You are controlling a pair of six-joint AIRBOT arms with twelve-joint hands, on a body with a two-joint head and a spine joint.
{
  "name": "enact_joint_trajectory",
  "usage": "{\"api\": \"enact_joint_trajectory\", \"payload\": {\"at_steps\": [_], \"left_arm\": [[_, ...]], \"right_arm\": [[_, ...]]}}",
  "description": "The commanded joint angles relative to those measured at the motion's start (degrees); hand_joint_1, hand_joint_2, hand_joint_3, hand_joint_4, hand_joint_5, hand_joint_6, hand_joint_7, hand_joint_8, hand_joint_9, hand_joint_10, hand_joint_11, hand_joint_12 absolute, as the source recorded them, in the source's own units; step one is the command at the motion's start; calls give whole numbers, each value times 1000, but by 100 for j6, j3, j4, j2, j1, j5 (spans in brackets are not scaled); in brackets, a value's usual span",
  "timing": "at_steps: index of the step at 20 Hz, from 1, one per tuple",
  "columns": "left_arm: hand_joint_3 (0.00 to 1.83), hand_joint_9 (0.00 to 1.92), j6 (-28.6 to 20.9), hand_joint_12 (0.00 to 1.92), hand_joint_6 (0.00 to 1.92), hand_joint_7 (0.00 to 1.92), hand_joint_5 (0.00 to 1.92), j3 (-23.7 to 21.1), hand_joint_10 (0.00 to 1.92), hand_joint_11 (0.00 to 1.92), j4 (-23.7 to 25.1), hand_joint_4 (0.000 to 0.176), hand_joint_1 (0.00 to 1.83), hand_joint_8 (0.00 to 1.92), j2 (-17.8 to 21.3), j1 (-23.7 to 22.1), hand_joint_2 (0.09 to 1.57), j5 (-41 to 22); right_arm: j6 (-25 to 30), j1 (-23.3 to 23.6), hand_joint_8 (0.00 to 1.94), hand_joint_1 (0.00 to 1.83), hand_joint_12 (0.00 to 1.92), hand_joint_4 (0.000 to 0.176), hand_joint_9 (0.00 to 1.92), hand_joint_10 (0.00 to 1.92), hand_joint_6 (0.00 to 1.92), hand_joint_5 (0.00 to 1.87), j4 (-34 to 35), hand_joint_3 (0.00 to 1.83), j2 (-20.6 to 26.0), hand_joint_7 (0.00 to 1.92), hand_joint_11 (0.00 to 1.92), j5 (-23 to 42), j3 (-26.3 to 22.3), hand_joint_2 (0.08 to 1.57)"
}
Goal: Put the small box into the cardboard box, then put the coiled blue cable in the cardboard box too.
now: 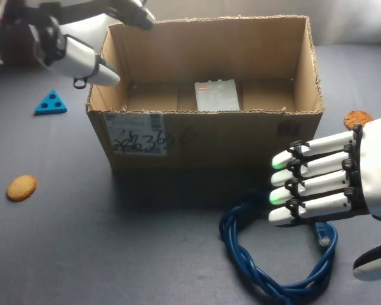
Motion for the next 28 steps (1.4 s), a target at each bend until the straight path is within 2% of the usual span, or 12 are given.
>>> {"api": "enact_joint_trajectory", "payload": {"at_steps": [1, 3, 4, 6, 12, 15, 16, 18, 22, 23, 24, 28], "left_arm": [[5, 488, 19, 1045, 1, 539, 517, -21, 6, 0, -24, 0, 951, 3, 137, -111, 1124, -182], [4, 488, 20, 1016, 4, 534, 508, -172, 5, 0, 25, 0, 946, 1, 344, -136, 1128, 11], [4, 476, 21, 986, 0, 513, 483, -292, 1, 0, 45, 0, 934, 0, 508, -172, 1134, 123], [0, 488, 21, 1024, 5, 527, 495, -485, 5, 0, 113, 0, 959, 5, 755, -190, 1117, 314], [2, 495, 15, 998, 6, 544, 515, -1056, 6, 0, 289, 0, 980, 5, 1402, 165, 1124, 538], [2, 498, 16, 993, 7, 547, 518, -1415, 7, 0, 388, 0, 982, 6, 1728, 506, 1124, 540], [6, 485, 23, 993, 6, 540, 518, -1527, 1, 0, 415, 0, 953, 3, 1814, 609, 1135, 529], [0, 488, 23, 1040, 0, 542, 513, -1659, 1, 0, 421, 0, 971, 0, 1920, 722, 1120, 435], [6, 501, 23, 1061, 6, 555, 531, -1784, 5, 3, 409, 0, 948, 5, 2064, 905, 1140, 328], [9, 478, 23, 1019, 2, 536, 509, -1797, 2, 0, 393, 0, 925, 1, 2095, 949, 1159, 328], [1, 479, 23, 1006, 3, 535, 511, -1818, 4, 0, 360, 0, 953, 2, 2143, 1006, 1145, 329], [0, 491, 23, 1014, 11, 550, 518, -1875, 13, 16, 522, 0, 948, 11, 2233, 1211, 1135, 417]], "right_arm": [[-100, 13, 1, 0, 312, 0, 166, 1, 2, 198, 285, 1, 38, 202, 0, 279, 36, 1312], [-749, -131, 0, 38, 285, 0, 164, 1, 0, 183, 619, 0, -52, 196, 0, 530, 135, 1317], [-832, -213, 0, 83, 272, 0, 162, 0, 0, 183, 704, 0, -124, 196, 0, 798, 242, 1309], [-842, -302, 3, 276, 339, 0, 191, 6, 2, 195, 756, 0, -217, 219, 0, 1209, 385, 1259], [-857, -521, 1, 841, 441, 0, 185, 2, 2, 234, 903, 0, -486, 226, 0, 1590, 767, 1130], [-869, -682, 1, 862, 449, 0, 187, 3, 2, 234, 904, 0, -683, 226, 0, 1590, 974, 1124], [-882, -693, 6, 943, 483, 0, 197, 5, 7, 256, 904, 0, -734, 251, 0, 1567, 1017, 1112], [-1024, -696, 21, 1100, 742, 0, 342, 28, 21, 446, 917, 0, -772, 433, 0, 1485, 1025, 1032], [-1315, -730, 52, 1029, 945, 0, 450, 47, 33, 560, 915, 0, -846, 586, 0, 1309, 1073, 1034], [-1318, -731, 71, 1084, 1031, 0, 499, 63, 53, 641, 900, 0, -876, 652, 0, 1243, 1099, 1007], [-1316, -736, 64, 1025, 1004, 0, 489, 55, 47, 647, 826, 7, -938, 646, 0, 1150, 1152, 1046], [-1316, -828, 79, 1056, 1200, 0, 583, 100, 36, 708, 801, 8, -1126, 721, 0, 1105, 1369, 1096]]}}
